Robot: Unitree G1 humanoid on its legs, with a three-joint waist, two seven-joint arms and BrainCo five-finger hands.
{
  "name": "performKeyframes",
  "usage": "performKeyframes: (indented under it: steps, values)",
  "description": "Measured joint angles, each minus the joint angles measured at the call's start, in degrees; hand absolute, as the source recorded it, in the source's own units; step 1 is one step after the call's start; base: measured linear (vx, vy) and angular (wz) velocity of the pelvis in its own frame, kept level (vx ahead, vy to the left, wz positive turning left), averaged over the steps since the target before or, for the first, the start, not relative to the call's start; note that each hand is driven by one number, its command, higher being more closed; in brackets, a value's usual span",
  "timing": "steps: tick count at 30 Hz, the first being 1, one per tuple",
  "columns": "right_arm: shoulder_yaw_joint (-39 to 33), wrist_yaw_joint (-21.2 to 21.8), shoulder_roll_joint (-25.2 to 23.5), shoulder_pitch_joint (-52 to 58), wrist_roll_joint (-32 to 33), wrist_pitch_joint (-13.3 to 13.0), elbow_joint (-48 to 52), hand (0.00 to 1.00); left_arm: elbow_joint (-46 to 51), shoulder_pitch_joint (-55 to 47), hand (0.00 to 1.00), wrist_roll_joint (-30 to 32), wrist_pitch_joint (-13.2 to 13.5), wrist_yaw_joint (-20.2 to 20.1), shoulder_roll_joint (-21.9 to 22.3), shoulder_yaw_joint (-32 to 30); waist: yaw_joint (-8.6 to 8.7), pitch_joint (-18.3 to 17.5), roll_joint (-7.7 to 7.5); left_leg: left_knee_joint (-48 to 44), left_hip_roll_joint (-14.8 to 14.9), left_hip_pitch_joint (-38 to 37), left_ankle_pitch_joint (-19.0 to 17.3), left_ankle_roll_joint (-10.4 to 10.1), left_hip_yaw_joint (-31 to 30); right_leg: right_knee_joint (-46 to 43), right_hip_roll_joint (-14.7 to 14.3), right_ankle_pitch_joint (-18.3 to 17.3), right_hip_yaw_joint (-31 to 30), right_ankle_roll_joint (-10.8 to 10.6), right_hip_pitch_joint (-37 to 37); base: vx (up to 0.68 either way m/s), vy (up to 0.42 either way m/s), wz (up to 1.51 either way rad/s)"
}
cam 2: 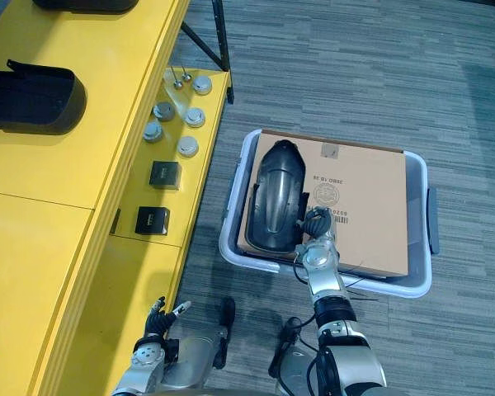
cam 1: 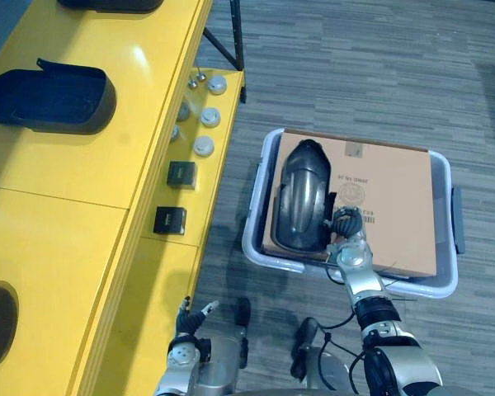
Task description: Walk over and take plastic housings, then place them on the shelf
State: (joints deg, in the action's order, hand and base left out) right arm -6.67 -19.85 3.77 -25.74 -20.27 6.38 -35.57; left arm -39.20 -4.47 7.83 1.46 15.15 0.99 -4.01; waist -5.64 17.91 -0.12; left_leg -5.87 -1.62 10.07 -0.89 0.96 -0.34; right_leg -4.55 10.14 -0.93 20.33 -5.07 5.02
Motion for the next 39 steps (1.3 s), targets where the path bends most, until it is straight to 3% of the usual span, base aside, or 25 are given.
performKeyframes:
  steps: [5,10,16,21,24,29,36,39]
  values:
    - [-0.7,0.0,1.1,0.3,0.0,0.0,1.1,1.00,-0.1,0.0,0.00,0.0,0.0,-0.1,-0.1,0.2,0.21,0.0,0.00,0.1,-0.7,-1.1,0.0,0.0,-0.2,3.9,0.0,2.6,0.1,-0.4,-2.8,-0.02,0.031,0.00]
    - [-3.0,-0.4,1.5,2.6,-0.1,0.0,9.9,1.00,1.5,-0.7,0.00,0.0,0.0,-0.3,-0.6,2.2,0.80,-0.1,-0.14,1.4,-1.8,-2.5,1.0,0.9,-0.7,6.1,0.6,4.0,0.4,-1.0,-4.7,-0.05,0.056,0.05]
    - [-3.9,-1.8,1.8,8.2,-1.9,-0.4,20.0,1.00,15.3,-2.3,0.00,0.0,0.1,-1.2,-1.3,5.1,1.74,-2.1,-1.78,1.8,-2.2,-3.2,1.2,1.2,-0.9,6.9,0.8,4.3,0.3,-1.3,-5.5,-0.02,0.020,0.00]
    - [-3.3,-2.9,2.0,10.0,-4.3,-1.4,29.0,1.00,32.1,-1.8,0.00,-0.5,1.5,-0.9,-1.7,7.5,2.47,-3.0,-2.04,1.9,-2.4,-4.4,1.2,1.3,-0.9,7.2,0.9,4.3,0.3,-1.3,-6.8,0.00,0.000,0.00]
    - [-0.7,-3.8,1.7,10.1,-5.7,-2.3,35.3,1.00,40.0,-0.5,0.00,-0.7,2.3,0.8,-1.7,8.4,3.34,-3.4,-1.99,2.0,-2.4,-5.0,1.1,1.3,-0.9,7.3,0.9,4.3,0.3,-1.3,-7.4,0.00,0.000,0.00]
    - [5.0,-3.9,0.9,10.1,-8.3,-3.6,40.2,1.00,46.7,3.2,0.00,-2.6,3.4,4.1,-1.8,12.8,3.24,-7.4,-1.98,2.8,-2.4,-6.1,1.1,1.4,-0.9,7.8,0.8,4.3,0.3,-1.2,-8.0,0.01,0.003,0.00]
    - [13.4,-3.8,-1.2,10.0,-9.7,-4.6,45.9,1.00,47.1,9.0,0.00,-4.8,3.4,5.1,-1.7,19.2,3.61,-8.9,-2.16,3.1,-2.4,-7.0,1.1,1.4,-0.5,7.7,0.8,4.1,-0.2,-1.0,-8.7,-0.01,0.014,-0.03]
    - [18.3,-3.8,-1.7,9.8,-10.9,-6.0,46.4,1.00,46.4,11.1,0.00,-5.5,3.3,5.4,-1.8,21.4,4.62,-10.2,-2.33,3.1,-2.4,-7.1,1.1,1.4,-0.4,7.7,0.8,4.2,-0.3,-1.1,-8.7,0.00,0.005,-0.01]
